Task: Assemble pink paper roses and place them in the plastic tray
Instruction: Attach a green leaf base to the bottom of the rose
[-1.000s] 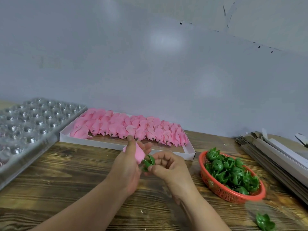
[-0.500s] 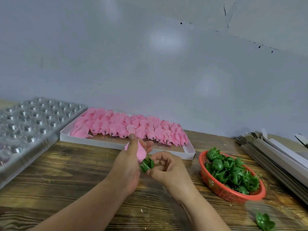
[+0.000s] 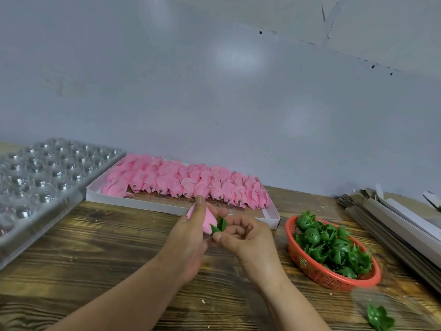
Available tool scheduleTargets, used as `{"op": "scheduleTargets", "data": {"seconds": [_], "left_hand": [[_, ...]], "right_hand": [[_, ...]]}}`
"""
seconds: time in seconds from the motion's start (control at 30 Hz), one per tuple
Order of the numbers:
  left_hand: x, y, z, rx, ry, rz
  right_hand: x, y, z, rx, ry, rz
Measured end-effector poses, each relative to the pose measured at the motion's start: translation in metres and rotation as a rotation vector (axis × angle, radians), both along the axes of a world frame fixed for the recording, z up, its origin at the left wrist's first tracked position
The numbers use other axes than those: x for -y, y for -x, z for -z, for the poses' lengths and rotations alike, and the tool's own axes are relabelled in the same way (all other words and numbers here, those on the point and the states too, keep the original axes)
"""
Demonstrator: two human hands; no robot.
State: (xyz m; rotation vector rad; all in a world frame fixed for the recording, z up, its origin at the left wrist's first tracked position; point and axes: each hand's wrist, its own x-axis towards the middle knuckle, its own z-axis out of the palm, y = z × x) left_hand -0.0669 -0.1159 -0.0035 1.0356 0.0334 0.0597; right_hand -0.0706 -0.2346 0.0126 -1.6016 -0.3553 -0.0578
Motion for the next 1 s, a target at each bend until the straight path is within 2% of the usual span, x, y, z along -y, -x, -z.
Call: {"op": "scheduleTargets", "data": {"seconds": [0.17,0.3,0.5,0.7,0.83,1.0], "left_hand": [[-0.003,-0.003,0.000,-0.029,0.042,0.013],[0.000,-0.003,0.002,-0.047,0.108,0.041],[0.005,-0.001,0.003,-0.100,0.183,0.133],[0.002,0.000,0.000,-0.151,0.263,0.102],[0.003,0.001,-0.002,-0.182,0.317,0.109],[0.005,0.003,-0.004,-0.174,0.349,0.165]], "right_hand": [[0.002,0.000,-0.001,-0.053,-0.023,-0.025],[-0.002,-0.001,0.003,0.008,0.042,-0.009],[-0.004,-0.003,0.009,0.000,-0.026,0.049],[-0.004,-0.005,0.016,0.126,0.216,0.148],[-0.004,-0.003,0.020,0.416,0.522,0.230],[-0.007,0.002,0.019,0.699,0.687,0.344]]}}
